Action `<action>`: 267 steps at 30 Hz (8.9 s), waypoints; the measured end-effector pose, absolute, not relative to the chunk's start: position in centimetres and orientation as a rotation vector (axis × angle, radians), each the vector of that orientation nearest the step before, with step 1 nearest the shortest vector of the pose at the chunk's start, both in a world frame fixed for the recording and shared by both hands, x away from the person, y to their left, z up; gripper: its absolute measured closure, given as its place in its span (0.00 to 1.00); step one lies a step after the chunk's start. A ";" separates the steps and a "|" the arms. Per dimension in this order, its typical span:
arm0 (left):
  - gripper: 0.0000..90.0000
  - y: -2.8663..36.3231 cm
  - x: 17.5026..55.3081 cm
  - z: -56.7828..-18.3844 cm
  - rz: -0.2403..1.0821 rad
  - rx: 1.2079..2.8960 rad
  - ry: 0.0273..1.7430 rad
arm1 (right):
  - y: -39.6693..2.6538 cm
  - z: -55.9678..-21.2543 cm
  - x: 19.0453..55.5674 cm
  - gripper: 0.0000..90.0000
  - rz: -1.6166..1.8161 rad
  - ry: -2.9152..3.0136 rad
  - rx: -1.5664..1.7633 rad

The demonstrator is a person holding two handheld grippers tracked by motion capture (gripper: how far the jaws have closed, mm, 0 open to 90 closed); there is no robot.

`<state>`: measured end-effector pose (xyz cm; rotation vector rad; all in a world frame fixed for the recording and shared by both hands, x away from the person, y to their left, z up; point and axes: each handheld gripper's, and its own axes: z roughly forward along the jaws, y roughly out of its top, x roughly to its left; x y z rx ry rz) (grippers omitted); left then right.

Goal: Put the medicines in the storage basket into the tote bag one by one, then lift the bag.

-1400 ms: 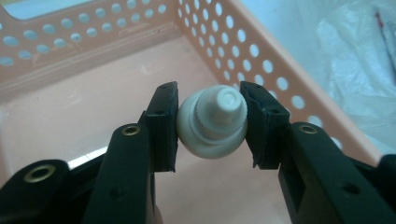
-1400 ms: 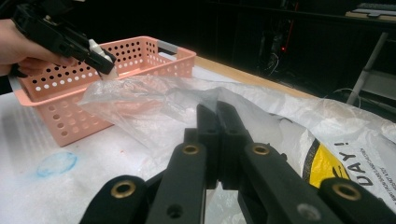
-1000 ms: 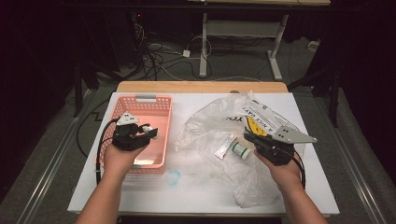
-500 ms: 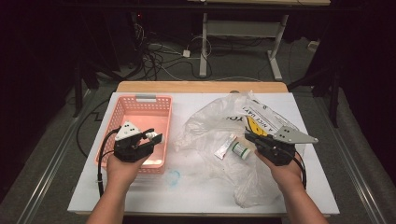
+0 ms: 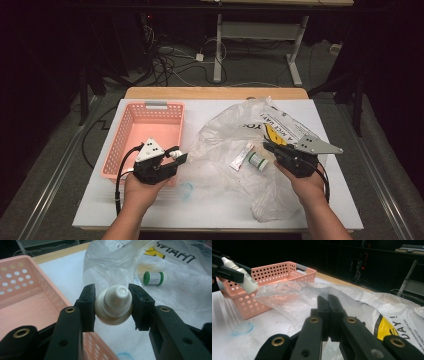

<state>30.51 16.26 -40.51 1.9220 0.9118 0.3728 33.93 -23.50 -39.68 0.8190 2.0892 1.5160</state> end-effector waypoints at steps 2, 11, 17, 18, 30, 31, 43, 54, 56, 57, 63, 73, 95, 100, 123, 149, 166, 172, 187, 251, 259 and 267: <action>0.64 15.7 30.3 -40.5 0.363 1.928 0.893 | -23.5 -39.7 33.9 1.00 1.513 2.090 0.819; 0.64 13.8 29.6 -40.6 0.308 1.937 0.831 | -23.4 -39.7 33.9 1.00 1.514 2.095 0.822; 0.64 12.6 29.3 -40.8 0.300 1.955 0.795 | -23.4 -39.7 33.9 1.00 1.510 2.097 0.819; 0.64 12.5 29.3 -40.8 0.297 1.957 0.789 | -23.4 -39.7 33.9 1.00 1.510 2.097 0.822; 0.64 10.3 29.9 -40.3 0.272 1.955 0.751 | -23.3 -39.8 33.9 1.00 1.512 2.094 0.820; 0.64 10.0 29.9 -40.2 0.272 1.953 0.747 | -23.3 -39.8 34.0 1.00 1.512 2.095 0.818; 0.64 4.5 31.4 -41.4 0.251 2.012 0.684 | -23.3 -39.7 34.1 1.00 1.516 2.093 0.818; 0.64 -1.2 33.7 -43.4 0.307 2.027 0.674 | -23.6 -39.6 34.1 1.00 1.515 2.082 0.829; 0.64 -1.9 34.2 -43.7 0.330 2.021 0.679 | -23.7 -39.6 34.2 1.00 1.518 2.079 0.829; 0.64 -2.1 34.4 -43.8 0.335 2.015 0.683 | -23.7 -39.6 34.2 1.00 1.517 2.078 0.828; 0.64 -3.7 35.7 -44.3 0.358 1.973 0.702 | -24.1 -39.5 34.3 1.00 1.528 2.064 0.839; 0.64 -6.3 37.3 -45.8 0.380 1.950 0.725 | -24.9 -39.3 34.4 1.00 1.537 2.038 0.868; 0.38 -4.7 36.2 -45.3 0.315 1.979 0.712 | -24.7 -39.6 34.5 1.00 1.523 2.055 0.862; 0.38 -3.1 34.9 -45.1 0.319 1.969 0.703 | -24.8 -39.7 34.4 1.00 1.515 2.058 0.867; 0.36 2.3 29.3 -46.8 0.207 2.112 0.664 | -24.5 -39.8 34.3 1.00 1.506 2.065 0.867; 0.66 2.4 31.4 -49.2 0.233 2.213 0.919 | -24.6 -40.2 33.7 1.00 1.469 2.083 0.870; 0.98 2.5 30.6 -49.1 0.227 2.204 0.777 | -25.0 -40.3 33.4 1.00 1.471 2.073 0.890; 0.98 2.8 30.3 -48.1 0.246 2.121 0.736 | -25.2 -40.3 33.4 1.00 1.476 2.063 0.898; 0.98 4.9 30.4 -45.1 0.367 1.946 0.734 | -25.3 -40.0 33.6 1.00 1.487 2.019 0.912; 0.98 6.1 32.7 -40.0 0.495 1.644 0.639 | -24.8 -39.3 32.8 1.00 1.522 1.925 0.903; 0.98 5.5 33.5 -37.4 0.576 1.591 0.573 | -24.2 -37.7 33.0 1.00 1.526 1.851 0.875; 0.98 5.3 34.6 -34.5 0.644 1.520 0.553 | -23.8 -35.5 33.9 1.00 1.566 1.757 0.857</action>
